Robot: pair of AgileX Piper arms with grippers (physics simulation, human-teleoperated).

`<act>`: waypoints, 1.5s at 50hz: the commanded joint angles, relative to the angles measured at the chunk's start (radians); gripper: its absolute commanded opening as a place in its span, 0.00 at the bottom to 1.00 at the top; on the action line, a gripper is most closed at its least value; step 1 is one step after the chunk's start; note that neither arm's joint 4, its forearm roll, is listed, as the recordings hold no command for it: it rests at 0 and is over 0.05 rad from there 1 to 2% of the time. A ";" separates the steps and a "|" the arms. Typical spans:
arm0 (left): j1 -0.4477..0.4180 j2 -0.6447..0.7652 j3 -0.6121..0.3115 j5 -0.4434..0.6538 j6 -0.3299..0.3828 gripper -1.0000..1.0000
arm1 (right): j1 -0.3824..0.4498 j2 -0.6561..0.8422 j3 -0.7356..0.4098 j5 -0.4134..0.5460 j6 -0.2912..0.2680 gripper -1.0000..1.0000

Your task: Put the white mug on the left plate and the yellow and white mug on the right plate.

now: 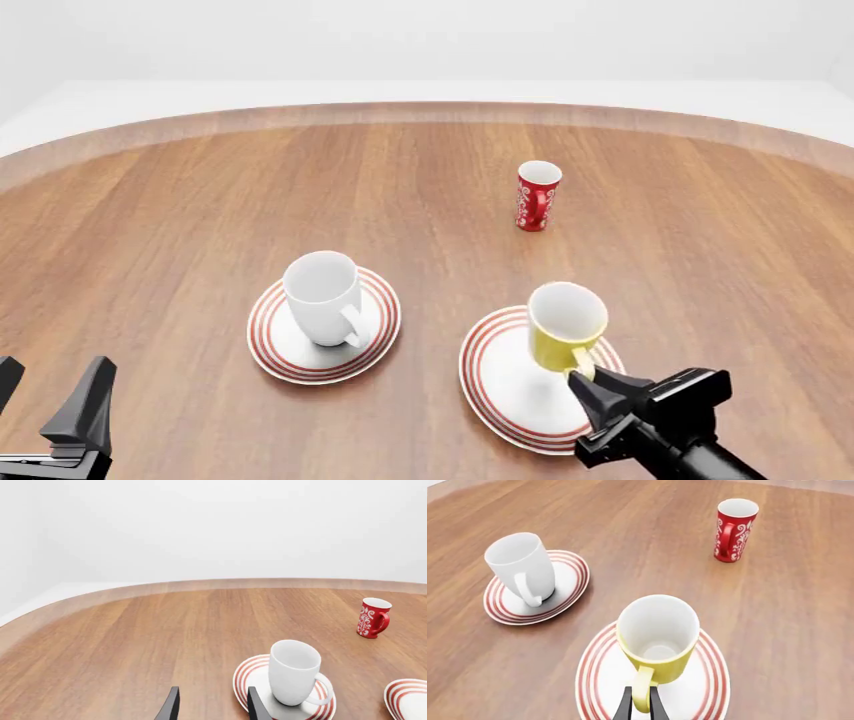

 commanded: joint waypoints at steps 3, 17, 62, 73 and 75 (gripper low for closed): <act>0.000 0.000 0.000 0.000 0.000 1.00 | 0.010 0.153 0.000 -0.129 0.009 0.00; 0.000 0.000 0.000 0.000 0.000 1.00 | 0.009 0.207 0.000 -0.168 0.008 0.00; 0.000 0.000 0.000 0.000 0.000 1.00 | -0.003 0.131 0.000 -0.075 0.025 1.00; 0.000 0.000 0.000 0.000 0.000 1.00 | -0.006 -0.093 0.000 0.133 0.018 1.00; 0.000 0.000 0.000 0.000 0.000 1.00 | -0.011 -0.152 0.000 0.187 0.015 1.00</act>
